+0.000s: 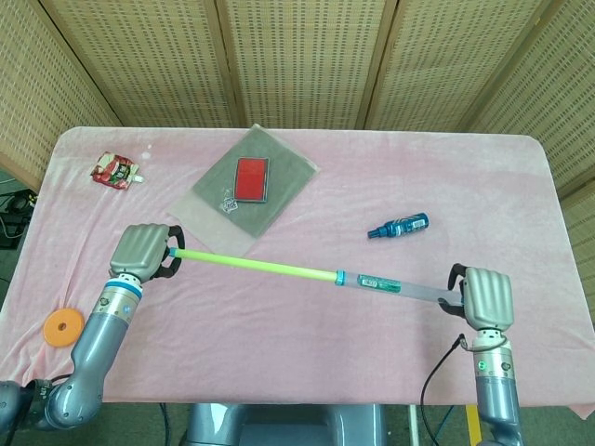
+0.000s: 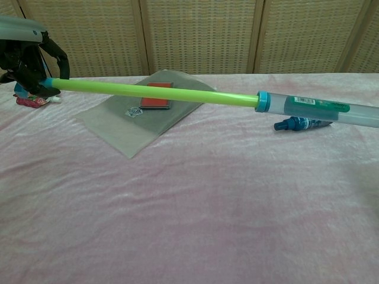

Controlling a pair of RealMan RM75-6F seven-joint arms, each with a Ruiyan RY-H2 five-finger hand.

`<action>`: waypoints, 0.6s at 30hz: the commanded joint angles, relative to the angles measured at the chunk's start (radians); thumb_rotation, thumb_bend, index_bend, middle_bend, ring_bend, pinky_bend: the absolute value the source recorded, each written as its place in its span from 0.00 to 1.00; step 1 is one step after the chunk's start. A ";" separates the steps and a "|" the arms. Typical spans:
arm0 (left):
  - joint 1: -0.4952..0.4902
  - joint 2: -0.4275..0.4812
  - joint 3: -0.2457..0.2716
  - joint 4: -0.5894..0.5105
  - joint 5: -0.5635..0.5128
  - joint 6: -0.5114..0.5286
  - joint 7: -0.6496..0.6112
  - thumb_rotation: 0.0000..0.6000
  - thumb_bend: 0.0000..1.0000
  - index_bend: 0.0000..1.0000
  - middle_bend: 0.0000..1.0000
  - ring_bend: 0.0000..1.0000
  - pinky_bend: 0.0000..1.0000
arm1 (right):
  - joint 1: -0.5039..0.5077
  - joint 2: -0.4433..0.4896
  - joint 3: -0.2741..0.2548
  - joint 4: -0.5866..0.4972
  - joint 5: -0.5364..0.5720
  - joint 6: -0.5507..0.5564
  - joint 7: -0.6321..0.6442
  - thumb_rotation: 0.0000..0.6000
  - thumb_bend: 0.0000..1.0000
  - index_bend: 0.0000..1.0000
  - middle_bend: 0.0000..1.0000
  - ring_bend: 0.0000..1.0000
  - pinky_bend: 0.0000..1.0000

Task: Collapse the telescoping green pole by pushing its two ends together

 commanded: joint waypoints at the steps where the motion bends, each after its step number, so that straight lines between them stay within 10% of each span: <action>1: -0.002 -0.002 0.002 -0.004 0.004 0.001 0.001 1.00 0.76 0.85 0.92 0.82 0.75 | 0.017 -0.005 0.010 -0.018 0.003 0.001 -0.031 1.00 0.60 0.80 1.00 1.00 0.93; 18: -0.030 -0.037 0.001 0.000 -0.010 0.006 0.019 1.00 0.76 0.85 0.92 0.82 0.75 | 0.072 -0.069 0.003 -0.055 0.003 0.011 -0.145 1.00 0.59 0.81 1.00 1.00 0.93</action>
